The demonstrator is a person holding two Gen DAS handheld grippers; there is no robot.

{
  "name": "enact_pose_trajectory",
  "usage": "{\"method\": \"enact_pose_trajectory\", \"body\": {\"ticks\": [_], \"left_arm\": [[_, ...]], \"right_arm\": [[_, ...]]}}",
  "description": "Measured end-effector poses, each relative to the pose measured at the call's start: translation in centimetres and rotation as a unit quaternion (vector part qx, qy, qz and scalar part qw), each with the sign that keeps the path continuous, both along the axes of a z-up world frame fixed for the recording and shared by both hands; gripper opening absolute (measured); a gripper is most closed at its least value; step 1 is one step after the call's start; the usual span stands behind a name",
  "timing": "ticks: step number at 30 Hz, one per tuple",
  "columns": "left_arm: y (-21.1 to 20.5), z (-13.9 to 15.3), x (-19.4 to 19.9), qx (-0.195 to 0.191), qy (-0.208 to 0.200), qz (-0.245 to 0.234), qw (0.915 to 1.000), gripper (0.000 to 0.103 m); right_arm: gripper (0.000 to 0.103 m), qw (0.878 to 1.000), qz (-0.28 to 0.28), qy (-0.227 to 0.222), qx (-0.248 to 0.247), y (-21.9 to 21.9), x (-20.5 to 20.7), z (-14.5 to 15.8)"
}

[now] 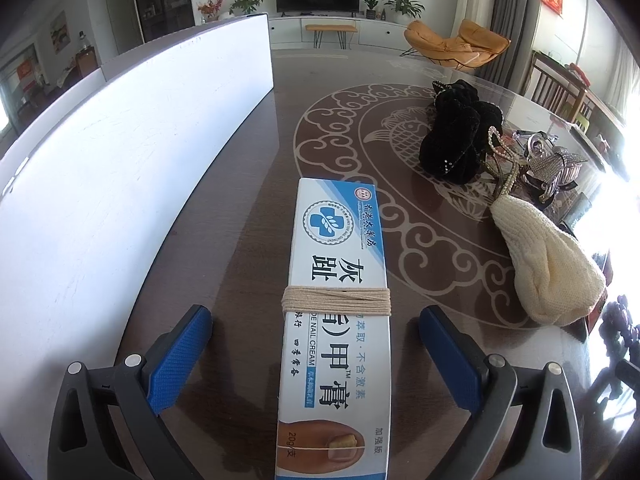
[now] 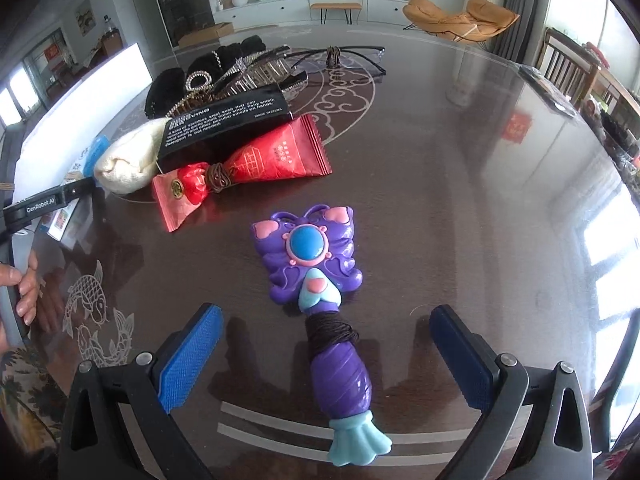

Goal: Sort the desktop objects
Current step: 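Close the right tool on the purple butterfly toy while the left tool holds the box, then carry both items over the white-walled bin and open both tools to drop them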

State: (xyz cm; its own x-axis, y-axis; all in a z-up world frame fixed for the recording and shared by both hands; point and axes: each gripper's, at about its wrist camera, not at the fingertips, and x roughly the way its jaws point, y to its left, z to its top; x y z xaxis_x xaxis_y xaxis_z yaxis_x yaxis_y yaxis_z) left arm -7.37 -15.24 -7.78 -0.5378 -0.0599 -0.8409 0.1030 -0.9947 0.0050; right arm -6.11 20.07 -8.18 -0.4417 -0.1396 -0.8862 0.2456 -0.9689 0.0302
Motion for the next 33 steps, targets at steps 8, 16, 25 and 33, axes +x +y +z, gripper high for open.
{"method": "enact_pose_trajectory", "body": {"ticks": [8, 16, 25, 33], "left_arm": [[0.6, 0.2, -0.4, -0.001, -0.051, -0.060, 0.9969, 0.102], [3.6, 1.3, 1.2, 0.003, -0.018, -0.095, 0.9953, 0.041], [2.2, 6.5, 5.8, 0.063, 0.069, -0.104, 0.9902, 0.041], [-4.7, 13.2, 10.1, 0.108, 0.144, -0.050, 0.9824, 0.041]], "right_arm": [[0.103, 0.996, 0.080, -0.015, 0.025, 0.3, -1.3, -0.3], [0.046, 0.986, 0.151, -0.054, 0.042, -2.5, -2.1, 1.1], [0.044, 0.993, 0.116, -0.035, -0.002, -2.3, -0.5, 4.8], [0.044, 0.986, 0.150, 0.041, -0.066, -9.6, -0.4, 12.3]]}}
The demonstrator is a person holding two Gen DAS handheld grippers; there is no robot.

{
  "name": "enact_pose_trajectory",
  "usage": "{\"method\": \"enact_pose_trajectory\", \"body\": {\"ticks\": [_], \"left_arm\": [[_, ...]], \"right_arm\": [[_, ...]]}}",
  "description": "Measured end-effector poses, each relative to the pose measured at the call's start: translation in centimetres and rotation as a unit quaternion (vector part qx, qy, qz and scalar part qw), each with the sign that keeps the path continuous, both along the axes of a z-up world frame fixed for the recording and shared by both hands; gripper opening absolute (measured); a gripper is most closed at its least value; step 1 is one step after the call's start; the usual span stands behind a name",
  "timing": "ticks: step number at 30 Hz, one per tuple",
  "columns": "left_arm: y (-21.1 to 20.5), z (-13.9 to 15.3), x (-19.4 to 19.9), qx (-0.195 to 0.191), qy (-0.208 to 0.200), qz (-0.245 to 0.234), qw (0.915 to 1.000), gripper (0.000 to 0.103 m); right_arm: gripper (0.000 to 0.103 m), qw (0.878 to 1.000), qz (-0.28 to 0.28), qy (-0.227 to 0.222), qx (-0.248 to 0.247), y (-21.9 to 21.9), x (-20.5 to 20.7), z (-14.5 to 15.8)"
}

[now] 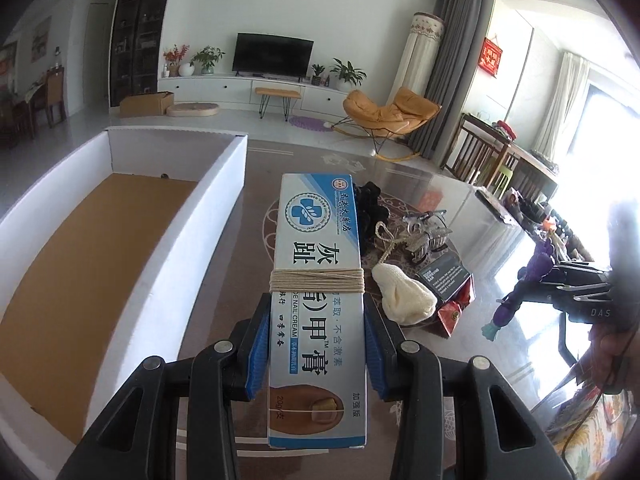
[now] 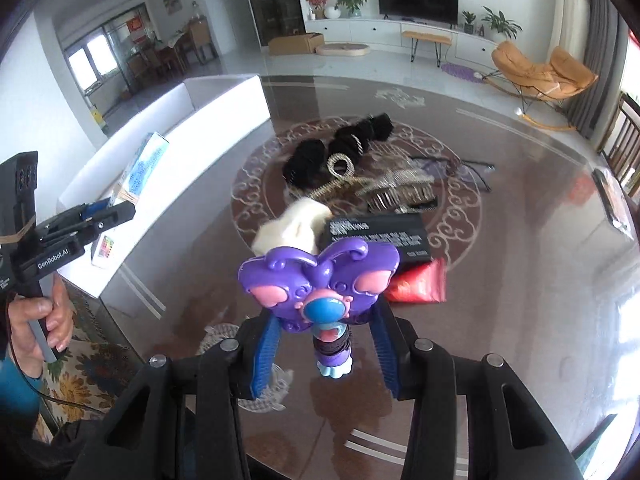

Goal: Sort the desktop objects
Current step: 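Carry both items over the white-walled bin and open both tools to drop them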

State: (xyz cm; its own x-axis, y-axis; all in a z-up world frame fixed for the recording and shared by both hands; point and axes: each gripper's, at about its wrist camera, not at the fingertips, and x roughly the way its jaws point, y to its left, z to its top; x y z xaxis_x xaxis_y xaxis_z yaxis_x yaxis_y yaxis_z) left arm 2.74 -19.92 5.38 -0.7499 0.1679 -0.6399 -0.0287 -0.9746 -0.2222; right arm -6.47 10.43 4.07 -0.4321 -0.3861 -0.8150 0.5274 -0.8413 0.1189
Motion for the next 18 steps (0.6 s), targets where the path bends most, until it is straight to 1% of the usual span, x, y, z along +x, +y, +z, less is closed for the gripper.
{"method": "enact_pose_trajectory", "body": {"ticks": [2, 4, 7, 9, 11, 13, 15, 18], "left_arm": [[-2.9, 1.7, 1.1, 0.003, 0.008, 0.023, 0.9997, 0.041], [-6.1, 3.0, 1.9, 0.000, 0.011, 0.053, 0.9985, 0.041], [-11.1, 3.6, 2.5, -0.012, 0.003, 0.102, 0.9947, 0.041], [-14.1, 3.2, 2.7, -0.007, -0.013, 0.129, 0.9915, 0.041], [-16.7, 2.1, 2.7, 0.000, -0.032, 0.153, 0.9877, 0.041], [-18.7, 0.6, 2.5, 0.006, -0.053, 0.173, 0.9834, 0.041], [-20.1, -0.7, 2.3, 0.011, -0.073, 0.186, 0.9797, 0.041], [-20.8, -2.4, 1.9, 0.010, -0.098, 0.194, 0.9760, 0.041]], "right_arm": [[0.044, 0.999, 0.024, 0.016, -0.024, -3.2, 0.2, 2.0], [0.044, 0.997, 0.055, 0.021, -0.056, -6.9, 0.3, 4.0], [0.044, 0.989, 0.109, 0.018, -0.102, -13.3, 0.6, 6.0], [0.044, 0.981, 0.146, 0.001, -0.129, -17.9, 0.8, 6.4], [0.044, 0.973, 0.174, -0.022, -0.147, -22.3, 0.9, 6.2], [0.044, 0.969, 0.194, -0.039, -0.150, -26.5, 0.7, 5.5], [0.044, 0.966, 0.207, -0.058, -0.143, -30.4, 0.4, 4.1], [0.044, 0.966, 0.212, -0.089, -0.122, -35.0, -0.2, 1.5]]}}
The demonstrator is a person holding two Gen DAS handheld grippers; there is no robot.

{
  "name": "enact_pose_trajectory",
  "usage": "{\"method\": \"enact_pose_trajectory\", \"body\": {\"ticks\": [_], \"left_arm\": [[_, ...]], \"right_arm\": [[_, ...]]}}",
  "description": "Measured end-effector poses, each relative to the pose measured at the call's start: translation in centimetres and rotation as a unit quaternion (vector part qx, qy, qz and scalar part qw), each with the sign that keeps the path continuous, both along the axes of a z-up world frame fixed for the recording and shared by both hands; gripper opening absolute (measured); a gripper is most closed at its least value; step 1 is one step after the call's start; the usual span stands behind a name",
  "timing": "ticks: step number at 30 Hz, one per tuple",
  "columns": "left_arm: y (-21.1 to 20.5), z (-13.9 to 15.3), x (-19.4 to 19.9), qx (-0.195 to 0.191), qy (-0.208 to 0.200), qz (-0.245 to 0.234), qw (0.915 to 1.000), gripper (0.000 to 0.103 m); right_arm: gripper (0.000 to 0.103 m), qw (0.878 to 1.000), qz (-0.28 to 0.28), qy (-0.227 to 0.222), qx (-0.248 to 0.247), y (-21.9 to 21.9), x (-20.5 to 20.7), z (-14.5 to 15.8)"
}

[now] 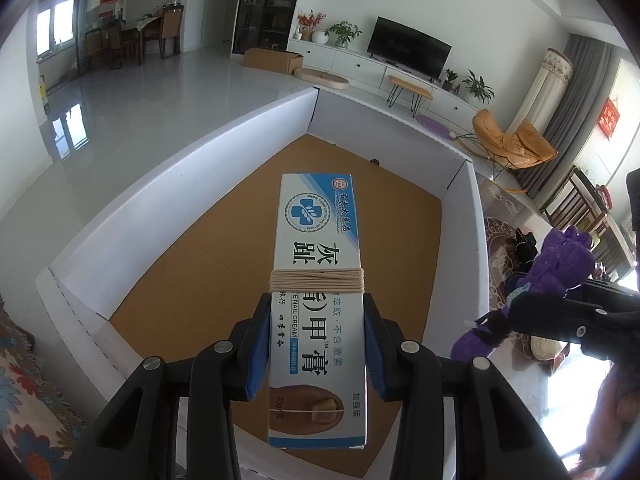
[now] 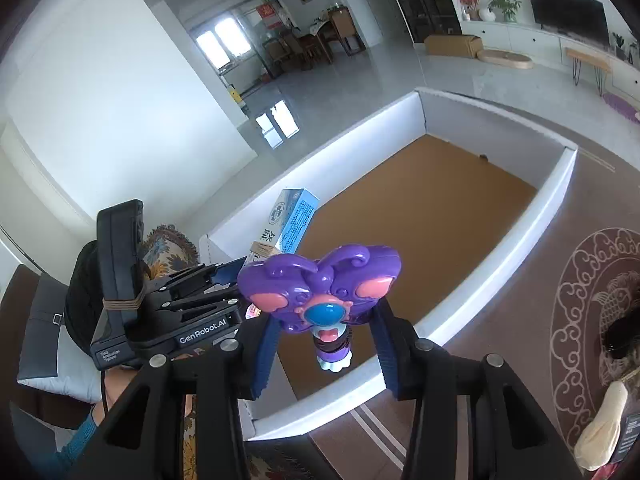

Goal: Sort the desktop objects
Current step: 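Carry both items over the white-walled bin and open both tools to drop them, then move the open left tool back toward the cream knitted pouch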

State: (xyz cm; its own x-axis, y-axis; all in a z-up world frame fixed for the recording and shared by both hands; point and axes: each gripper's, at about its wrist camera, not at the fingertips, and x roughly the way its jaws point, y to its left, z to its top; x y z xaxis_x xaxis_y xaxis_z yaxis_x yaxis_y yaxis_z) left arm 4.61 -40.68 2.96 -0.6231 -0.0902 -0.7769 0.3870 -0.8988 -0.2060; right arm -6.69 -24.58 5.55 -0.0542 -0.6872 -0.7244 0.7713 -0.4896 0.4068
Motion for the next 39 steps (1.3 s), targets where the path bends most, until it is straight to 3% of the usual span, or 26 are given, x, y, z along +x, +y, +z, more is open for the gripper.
{"method": "enact_pose_trajectory", "body": {"ticks": [5, 6, 7, 9, 10, 13, 17, 20, 23, 24, 27, 30, 32, 35, 39], "left_arm": [[-0.4, -2.1, -1.1, -0.003, -0.041, 0.006, 0.9991, 0.043], [-0.6, -2.5, -1.4, -0.001, -0.047, 0.011, 0.9988, 0.048], [-0.6, -2.6, -1.6, 0.000, -0.047, 0.018, 0.9987, 0.053], [-0.8, -2.4, -1.7, -0.008, -0.036, 0.035, 0.9987, 0.078], [-0.9, -2.1, -1.6, -0.016, -0.027, 0.045, 0.9985, 0.081], [-0.4, -0.9, -1.1, -0.021, -0.001, 0.054, 0.9983, 0.081], [2.9, 1.1, -0.5, -0.030, 0.035, 0.022, 0.9987, 0.081], [7.6, 2.7, 0.3, -0.022, 0.058, -0.041, 0.9972, 0.081], [13.5, 3.8, 0.2, 0.006, 0.069, -0.118, 0.9906, 0.091], [15.6, 3.9, 0.0, 0.009, 0.069, -0.142, 0.9875, 0.097], [21.4, 2.6, -1.4, -0.005, 0.057, -0.195, 0.9792, 0.102], [25.7, -1.1, -3.9, -0.027, 0.016, -0.216, 0.9760, 0.102], [27.6, -4.0, -5.6, -0.011, -0.017, -0.225, 0.9741, 0.102], [29.7, -7.5, -7.8, 0.001, -0.050, -0.229, 0.9722, 0.102], [32.3, -9.8, -10.3, -0.028, -0.069, -0.230, 0.9705, 0.102]], "right_arm": [[0.045, 0.998, -0.008, -0.031, 0.056, -3.7, -1.3, -4.6], [0.048, 0.997, -0.013, -0.035, 0.062, -4.0, -1.6, -5.2], [0.053, 0.997, -0.019, -0.040, 0.061, -4.1, -2.0, -5.4], [0.079, 0.997, -0.040, -0.040, 0.042, -3.9, -3.0, -5.1], [0.081, 0.998, -0.053, -0.033, 0.025, -3.5, -3.4, -4.4], [0.082, 0.995, -0.091, 0.010, -0.027, -0.7, -3.9, -1.3], [0.100, 0.982, -0.136, 0.116, -0.063, 5.8, -1.4, 2.2], [0.103, 0.967, -0.167, 0.190, -0.039, 11.7, 0.8, 1.7], [0.103, 0.954, -0.202, 0.220, 0.018, 18.7, 2.5, -1.0], [0.103, 0.951, -0.217, 0.218, 0.035, 21.0, 2.7, -2.4], [0.103, 0.939, -0.266, 0.192, 0.100, 28.4, 3.1, -6.7], [0.103, 0.923, -0.308, 0.163, 0.164, 34.9, 2.6, -10.8], [0.103, 0.914, -0.330, 0.145, 0.187, 38.8, 1.9, -12.5], [0.103, 0.904, -0.355, 0.127, 0.203, 43.0, 0.6, -13.1], [0.103, 0.904, -0.373, 0.094, 0.187, 45.6, -1.3, -13.3]]}}
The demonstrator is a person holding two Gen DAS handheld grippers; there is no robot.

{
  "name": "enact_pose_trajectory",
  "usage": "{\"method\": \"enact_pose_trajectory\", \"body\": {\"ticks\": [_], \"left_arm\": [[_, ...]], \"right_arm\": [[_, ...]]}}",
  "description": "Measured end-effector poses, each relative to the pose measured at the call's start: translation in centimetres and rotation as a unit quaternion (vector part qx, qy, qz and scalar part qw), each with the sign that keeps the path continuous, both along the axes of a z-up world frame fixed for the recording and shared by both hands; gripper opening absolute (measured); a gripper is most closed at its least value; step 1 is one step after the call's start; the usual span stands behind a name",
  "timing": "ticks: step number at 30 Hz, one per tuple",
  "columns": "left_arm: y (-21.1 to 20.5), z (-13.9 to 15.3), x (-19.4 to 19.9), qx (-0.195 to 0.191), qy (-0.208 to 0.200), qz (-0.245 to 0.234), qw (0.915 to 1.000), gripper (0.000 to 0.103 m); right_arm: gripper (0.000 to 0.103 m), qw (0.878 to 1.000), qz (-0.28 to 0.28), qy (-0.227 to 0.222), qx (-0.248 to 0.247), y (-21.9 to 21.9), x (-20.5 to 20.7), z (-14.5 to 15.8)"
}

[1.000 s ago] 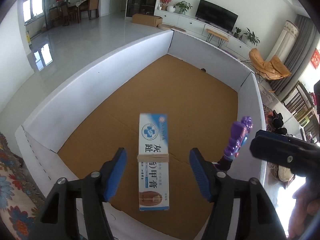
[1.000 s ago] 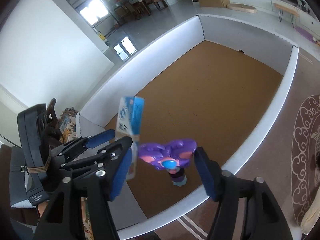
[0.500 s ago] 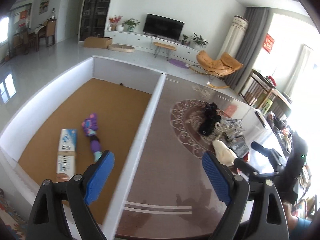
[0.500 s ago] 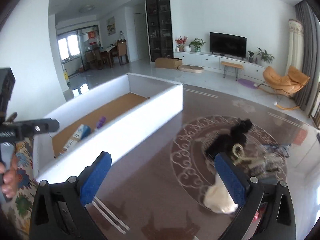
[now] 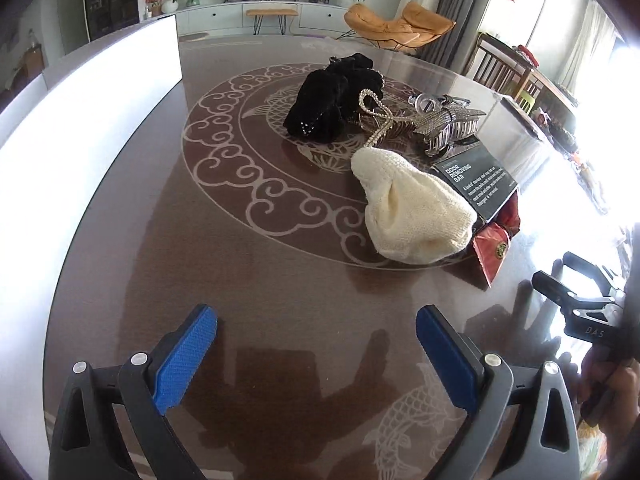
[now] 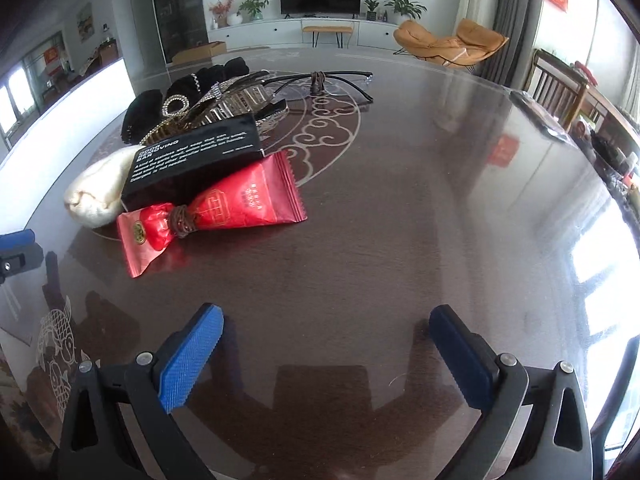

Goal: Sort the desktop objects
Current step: 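Move the open left tool back toward the cream knitted pouch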

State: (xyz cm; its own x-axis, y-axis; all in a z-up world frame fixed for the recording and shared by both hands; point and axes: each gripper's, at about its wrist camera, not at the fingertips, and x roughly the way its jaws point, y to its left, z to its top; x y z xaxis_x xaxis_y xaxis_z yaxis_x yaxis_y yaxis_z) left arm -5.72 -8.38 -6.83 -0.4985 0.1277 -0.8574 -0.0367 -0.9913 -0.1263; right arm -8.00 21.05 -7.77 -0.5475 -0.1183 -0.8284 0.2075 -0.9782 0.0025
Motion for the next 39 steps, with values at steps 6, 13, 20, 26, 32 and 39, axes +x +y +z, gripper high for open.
{"method": "enact_pose_trajectory", "body": {"ticks": [6, 13, 20, 26, 32, 39], "left_arm": [[2.9, -0.7, -3.5, -0.063, 0.015, -0.011, 0.9979, 0.103], [4.8, -0.5, -8.3, -0.063, 0.029, -0.011, 0.9975, 0.103], [5.2, -0.4, -9.9, -0.062, 0.051, 0.005, 0.9968, 0.103], [5.3, -0.5, -9.9, -0.062, 0.051, 0.005, 0.9968, 0.103], [5.3, -0.5, -9.9, -0.062, 0.051, 0.005, 0.9968, 0.103], [5.2, -0.5, -9.9, -0.062, 0.050, 0.005, 0.9968, 0.103]], "right_arm": [[0.103, 1.000, 0.002, 0.002, 0.002, -0.3, -1.2, 0.1], [0.103, 1.000, -0.001, 0.004, 0.003, -1.2, -0.7, -0.4], [0.103, 1.000, 0.000, 0.004, 0.003, -1.2, -0.7, -0.5], [0.103, 1.000, -0.001, 0.005, 0.003, -1.2, -0.7, -0.5], [0.103, 1.000, -0.002, 0.005, 0.003, -1.2, -0.7, -0.5], [0.103, 1.000, -0.001, 0.005, 0.003, -1.2, -0.7, -0.5]]}}
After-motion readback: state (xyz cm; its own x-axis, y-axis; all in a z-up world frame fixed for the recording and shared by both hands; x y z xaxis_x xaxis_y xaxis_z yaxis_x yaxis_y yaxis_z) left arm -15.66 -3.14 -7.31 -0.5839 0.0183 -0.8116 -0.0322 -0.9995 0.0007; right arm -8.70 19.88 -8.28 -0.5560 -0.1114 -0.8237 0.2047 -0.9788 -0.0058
